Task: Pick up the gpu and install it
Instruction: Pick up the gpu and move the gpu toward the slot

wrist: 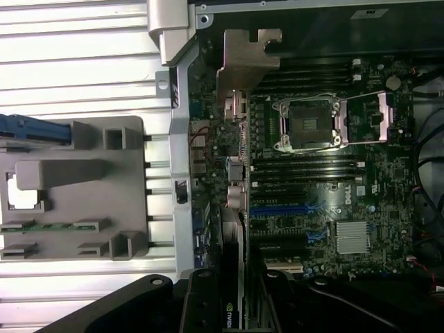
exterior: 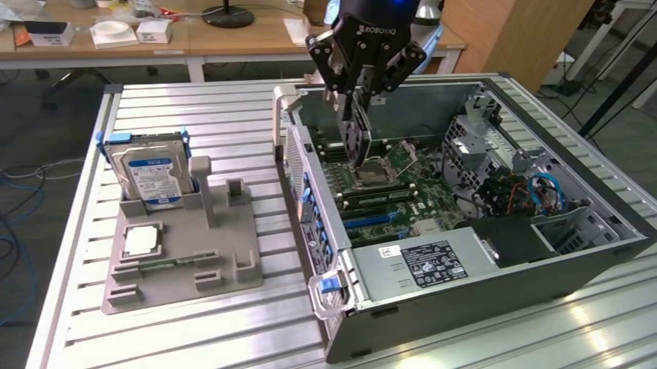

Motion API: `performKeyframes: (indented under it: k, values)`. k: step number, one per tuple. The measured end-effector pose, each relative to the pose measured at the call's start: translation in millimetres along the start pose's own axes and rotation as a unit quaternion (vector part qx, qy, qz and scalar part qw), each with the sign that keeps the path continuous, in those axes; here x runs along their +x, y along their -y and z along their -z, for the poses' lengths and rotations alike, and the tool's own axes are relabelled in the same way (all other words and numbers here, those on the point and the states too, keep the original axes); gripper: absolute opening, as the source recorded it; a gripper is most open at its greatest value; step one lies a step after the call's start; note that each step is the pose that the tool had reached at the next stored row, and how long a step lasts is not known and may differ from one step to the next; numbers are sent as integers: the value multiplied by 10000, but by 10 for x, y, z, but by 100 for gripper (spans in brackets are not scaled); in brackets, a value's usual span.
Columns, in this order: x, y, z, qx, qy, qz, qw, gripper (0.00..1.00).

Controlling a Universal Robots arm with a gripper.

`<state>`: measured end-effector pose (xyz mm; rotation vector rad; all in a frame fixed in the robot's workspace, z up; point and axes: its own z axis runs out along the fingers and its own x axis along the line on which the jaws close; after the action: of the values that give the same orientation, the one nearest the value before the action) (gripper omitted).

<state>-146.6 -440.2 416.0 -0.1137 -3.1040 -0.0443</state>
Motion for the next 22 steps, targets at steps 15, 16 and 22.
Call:
performKeyframes:
  k: [15,16,22]
  values:
    - [-138,-10,4,0,0,0,10000,26]
    - [-146,-11,5,0,0,0,10000,26]
    - [-199,-15,7,0,0,0,10000,26]
